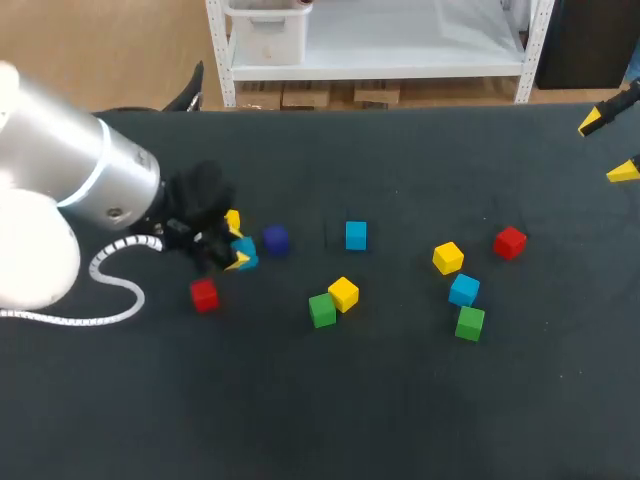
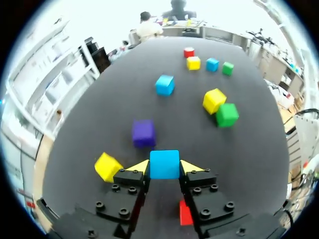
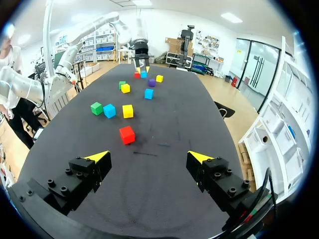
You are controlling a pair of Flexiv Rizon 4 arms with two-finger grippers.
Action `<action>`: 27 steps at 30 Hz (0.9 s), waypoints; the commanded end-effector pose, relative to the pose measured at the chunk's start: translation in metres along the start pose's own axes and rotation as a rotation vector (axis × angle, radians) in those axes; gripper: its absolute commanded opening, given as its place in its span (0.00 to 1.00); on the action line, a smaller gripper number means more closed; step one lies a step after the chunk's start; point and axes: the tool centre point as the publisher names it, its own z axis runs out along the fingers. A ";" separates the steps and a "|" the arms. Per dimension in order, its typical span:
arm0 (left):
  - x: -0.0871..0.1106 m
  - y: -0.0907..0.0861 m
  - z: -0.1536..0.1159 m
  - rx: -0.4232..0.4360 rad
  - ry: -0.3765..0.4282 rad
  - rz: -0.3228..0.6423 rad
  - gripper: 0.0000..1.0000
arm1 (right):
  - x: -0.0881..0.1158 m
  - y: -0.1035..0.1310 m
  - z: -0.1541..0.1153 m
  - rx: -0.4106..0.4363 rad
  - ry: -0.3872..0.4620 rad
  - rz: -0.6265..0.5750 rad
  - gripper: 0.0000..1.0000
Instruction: Place the blue cubes, place green cubes on the blue cubes, place the yellow cubes on the green cubes, then place the red cubes on the yellow cubes, and place purple cube on the red cubes.
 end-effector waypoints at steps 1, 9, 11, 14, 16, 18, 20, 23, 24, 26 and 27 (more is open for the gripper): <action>-0.025 0.003 -0.007 0.048 -0.034 0.057 0.00 | -0.001 0.002 0.000 0.004 0.001 -0.001 1.00; -0.065 0.019 0.020 0.088 -0.064 0.152 0.00 | -0.001 0.002 0.000 0.004 0.001 -0.001 1.00; -0.072 0.022 0.029 0.096 -0.069 0.167 0.00 | -0.001 0.002 0.000 0.004 0.001 -0.001 1.00; -0.078 0.025 0.040 0.107 -0.078 0.183 0.00 | -0.001 0.002 0.000 0.004 0.001 -0.001 1.00; -0.081 0.026 0.048 0.116 -0.078 0.193 0.00 | -0.001 0.002 0.000 0.004 0.001 -0.001 1.00; -0.083 0.026 0.055 0.121 -0.081 0.200 0.00 | -0.001 0.002 0.000 0.004 0.001 -0.001 1.00; -0.083 0.026 0.063 0.132 -0.077 0.205 0.00 | -0.001 0.002 0.000 0.004 0.001 -0.001 1.00; -0.080 0.026 0.073 0.138 -0.076 0.205 0.00 | -0.001 0.002 0.000 0.004 0.001 -0.001 1.00; -0.079 0.026 0.076 0.144 -0.071 0.201 0.00 | -0.001 0.002 0.000 0.004 0.001 -0.001 1.00; -0.077 0.025 0.080 0.146 -0.071 0.199 0.00 | -0.001 0.002 0.000 0.004 0.001 -0.001 1.00; -0.076 0.025 0.082 0.147 -0.071 0.198 0.00 | -0.001 0.002 0.000 0.004 0.001 -0.001 1.00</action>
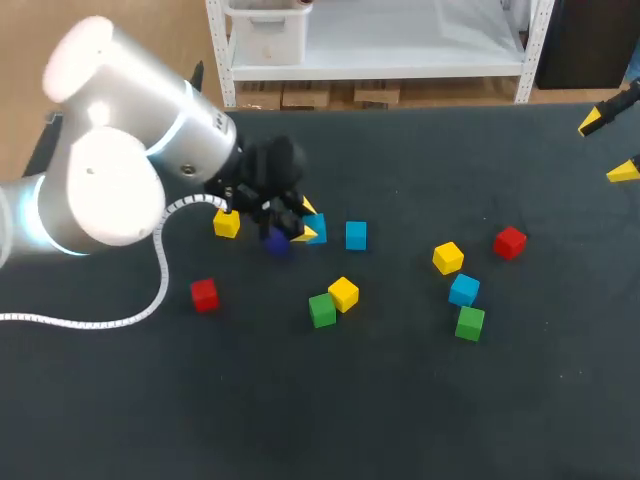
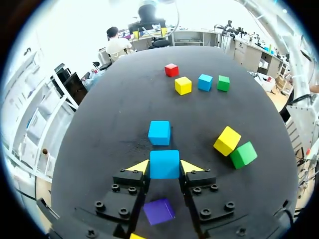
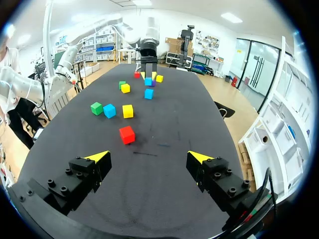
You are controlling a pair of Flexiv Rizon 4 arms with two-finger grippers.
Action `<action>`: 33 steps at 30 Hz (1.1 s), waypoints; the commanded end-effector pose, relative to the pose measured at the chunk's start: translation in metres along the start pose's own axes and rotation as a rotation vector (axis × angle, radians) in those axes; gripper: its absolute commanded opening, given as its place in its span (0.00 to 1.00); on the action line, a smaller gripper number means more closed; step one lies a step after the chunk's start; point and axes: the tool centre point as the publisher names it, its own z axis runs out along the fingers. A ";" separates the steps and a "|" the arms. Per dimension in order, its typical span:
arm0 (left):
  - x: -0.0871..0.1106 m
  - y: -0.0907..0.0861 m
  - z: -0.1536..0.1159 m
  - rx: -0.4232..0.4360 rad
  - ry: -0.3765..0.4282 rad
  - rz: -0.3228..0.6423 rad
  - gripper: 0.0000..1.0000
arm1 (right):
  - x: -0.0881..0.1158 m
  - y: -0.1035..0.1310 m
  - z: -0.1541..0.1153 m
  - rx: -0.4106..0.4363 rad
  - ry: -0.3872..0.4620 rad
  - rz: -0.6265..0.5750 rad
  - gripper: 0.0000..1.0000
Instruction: Place the blue cubes, place green cubes on the blue cubes, place the yellow cubes on the green cubes, then place the red cubes on the yellow cubes, and place purple cube on the red cubes.
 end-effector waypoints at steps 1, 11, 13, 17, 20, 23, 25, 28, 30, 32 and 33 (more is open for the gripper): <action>0.002 0.006 0.015 0.012 -0.002 0.001 0.00 | -0.001 0.002 0.000 0.004 0.001 -0.001 1.00; 0.004 0.006 0.024 0.015 0.009 0.021 0.00 | -0.001 0.002 0.000 0.004 0.001 -0.001 1.00; 0.005 0.007 0.025 0.014 0.011 0.019 0.00 | -0.001 0.002 0.000 0.004 0.001 -0.001 1.00; 0.006 0.007 0.026 0.015 0.016 0.023 0.00 | -0.001 0.002 0.000 0.004 0.001 -0.001 1.00; 0.006 0.008 0.026 0.017 0.018 0.026 0.00 | -0.001 0.002 0.000 0.004 0.001 -0.001 1.00; 0.005 0.008 0.027 0.019 0.019 0.029 0.00 | -0.001 0.002 0.000 0.004 0.001 -0.001 1.00; 0.005 0.008 0.028 0.021 0.020 0.029 0.00 | -0.001 0.002 0.000 0.004 0.001 -0.001 1.00; 0.004 0.008 0.028 0.023 0.020 0.031 0.00 | -0.001 0.002 0.000 0.004 0.001 -0.001 1.00; 0.004 0.008 0.029 0.025 0.023 0.034 0.00 | -0.001 0.002 0.000 0.004 0.001 -0.001 1.00; 0.003 0.008 0.029 0.027 0.024 0.035 0.00 | -0.001 0.002 0.000 0.004 0.001 -0.001 1.00; 0.003 0.008 0.029 0.027 0.024 0.035 0.02 | -0.001 0.002 0.000 0.004 0.001 -0.001 1.00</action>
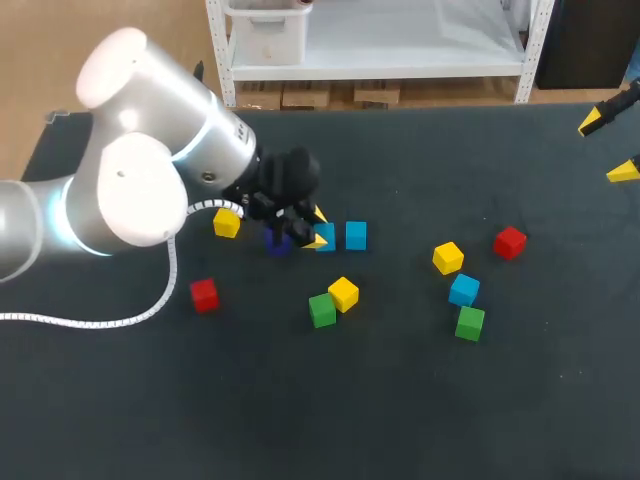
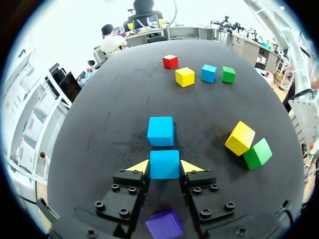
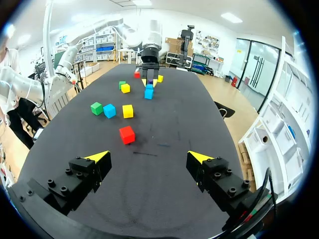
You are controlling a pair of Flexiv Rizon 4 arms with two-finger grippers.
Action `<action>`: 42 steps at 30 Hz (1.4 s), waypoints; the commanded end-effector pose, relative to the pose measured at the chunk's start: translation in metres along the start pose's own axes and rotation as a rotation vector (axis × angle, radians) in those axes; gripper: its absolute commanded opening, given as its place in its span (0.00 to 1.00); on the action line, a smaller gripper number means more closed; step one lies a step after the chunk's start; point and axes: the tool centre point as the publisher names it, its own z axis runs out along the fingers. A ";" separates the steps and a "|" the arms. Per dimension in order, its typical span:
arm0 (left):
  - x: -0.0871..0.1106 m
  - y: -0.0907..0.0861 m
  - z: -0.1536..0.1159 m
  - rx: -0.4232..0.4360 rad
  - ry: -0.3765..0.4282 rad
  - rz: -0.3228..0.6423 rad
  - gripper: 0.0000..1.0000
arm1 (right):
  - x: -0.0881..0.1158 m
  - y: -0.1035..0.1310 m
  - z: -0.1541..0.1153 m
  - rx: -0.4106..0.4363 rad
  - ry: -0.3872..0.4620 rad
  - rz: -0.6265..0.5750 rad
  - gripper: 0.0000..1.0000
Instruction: Place the blue cubes, place green cubes on the blue cubes, place the yellow cubes on the green cubes, then place the red cubes on the yellow cubes, and place purple cube on the red cubes.
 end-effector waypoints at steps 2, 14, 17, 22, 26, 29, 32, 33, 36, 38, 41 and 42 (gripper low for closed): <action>0.000 0.003 0.002 0.007 0.003 0.001 0.06 | -0.001 0.002 0.000 0.004 0.001 -0.001 1.00; 0.002 0.003 0.002 0.013 0.015 -0.002 0.17 | -0.001 0.002 0.000 0.004 0.001 -0.001 1.00; 0.002 0.003 0.002 0.015 0.015 -0.001 0.21 | -0.001 0.002 0.000 0.004 0.001 -0.001 1.00; 0.002 0.003 0.002 0.015 0.014 0.000 0.36 | -0.001 0.002 0.000 0.004 0.001 -0.001 1.00; 0.002 0.003 0.003 0.018 0.015 -0.003 0.47 | -0.001 0.002 0.000 0.004 0.001 -0.001 1.00; 0.002 0.003 0.003 0.020 0.014 -0.005 0.51 | -0.001 0.002 0.000 0.004 0.001 -0.001 1.00; 0.003 0.003 0.003 0.021 0.017 -0.006 0.59 | -0.001 0.002 0.000 0.004 0.001 -0.001 1.00; 0.003 0.003 0.003 0.021 0.017 -0.007 0.70 | -0.001 0.002 0.000 0.004 0.001 -0.001 1.00; 0.004 0.004 0.001 0.020 0.018 -0.013 0.93 | -0.001 0.002 0.000 0.004 0.001 -0.001 1.00; 0.005 0.005 -0.003 0.010 0.018 -0.026 1.00 | -0.001 0.002 0.000 0.004 0.001 -0.001 1.00; 0.007 0.005 -0.017 -0.016 -0.003 -0.062 1.00 | -0.001 0.002 0.000 0.004 0.001 -0.001 1.00; 0.008 0.005 -0.022 -0.024 -0.008 -0.070 1.00 | -0.001 0.002 0.000 0.004 0.001 -0.001 1.00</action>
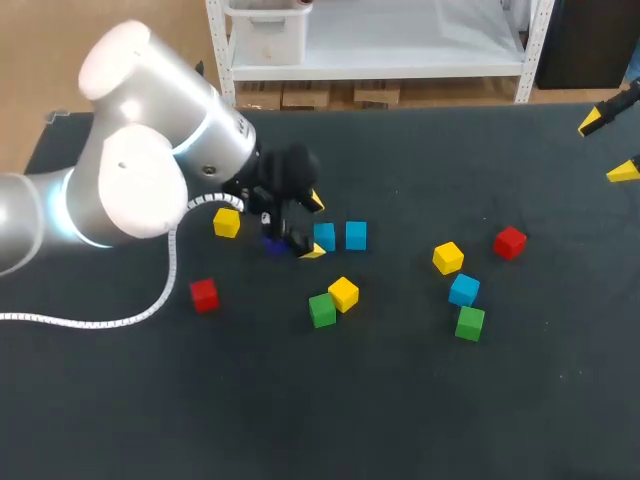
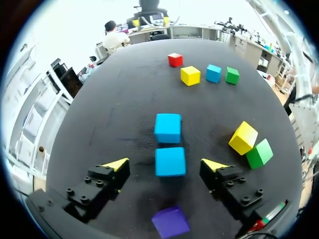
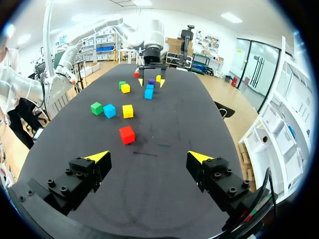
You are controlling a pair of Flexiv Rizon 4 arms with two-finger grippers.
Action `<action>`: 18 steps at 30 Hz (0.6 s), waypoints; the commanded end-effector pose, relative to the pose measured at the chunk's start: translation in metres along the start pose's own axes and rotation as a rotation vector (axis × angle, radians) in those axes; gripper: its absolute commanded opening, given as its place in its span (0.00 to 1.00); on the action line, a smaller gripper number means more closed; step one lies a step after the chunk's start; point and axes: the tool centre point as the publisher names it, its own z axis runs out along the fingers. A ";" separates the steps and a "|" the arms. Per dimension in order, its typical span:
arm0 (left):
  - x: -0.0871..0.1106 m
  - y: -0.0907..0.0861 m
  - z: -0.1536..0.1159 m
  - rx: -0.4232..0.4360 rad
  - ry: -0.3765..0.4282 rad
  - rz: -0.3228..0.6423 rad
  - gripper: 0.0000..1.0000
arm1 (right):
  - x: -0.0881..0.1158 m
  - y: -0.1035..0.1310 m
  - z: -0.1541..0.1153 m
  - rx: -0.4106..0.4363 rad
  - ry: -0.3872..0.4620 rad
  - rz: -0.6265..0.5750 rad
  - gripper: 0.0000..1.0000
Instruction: Place the blue cubes, place green cubes on the blue cubes, place the yellow cubes on the green cubes, then place the red cubes on the yellow cubes, and place purple cube on the red cubes.
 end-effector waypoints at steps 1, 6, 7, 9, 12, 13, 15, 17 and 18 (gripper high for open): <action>0.006 -0.006 -0.022 -0.027 -0.023 -0.019 1.00 | -0.001 0.002 0.000 0.004 0.001 -0.001 1.00; 0.018 -0.012 -0.053 -0.061 -0.051 -0.071 1.00 | -0.001 0.002 0.000 0.004 0.001 -0.001 1.00; 0.022 -0.013 -0.060 -0.068 -0.053 -0.075 1.00 | -0.001 0.002 0.000 0.004 0.001 -0.001 1.00; 0.028 -0.016 -0.076 -0.078 -0.069 -0.089 1.00 | -0.001 0.002 0.000 0.004 0.001 -0.001 1.00; 0.040 -0.019 -0.102 -0.075 -0.083 -0.090 1.00 | -0.001 0.002 0.000 0.004 0.001 -0.001 1.00; 0.044 -0.019 -0.111 -0.072 -0.087 -0.085 1.00 | -0.001 0.002 0.000 0.004 0.001 -0.001 1.00; 0.052 -0.021 -0.128 -0.062 -0.092 -0.076 1.00 | -0.001 0.002 0.000 0.004 0.001 -0.001 1.00; 0.061 -0.021 -0.143 -0.045 -0.070 -0.047 1.00 | -0.001 0.002 0.000 0.004 0.001 -0.001 1.00; 0.066 -0.020 -0.151 -0.041 -0.050 -0.035 1.00 | -0.001 0.002 0.000 0.004 0.001 -0.001 1.00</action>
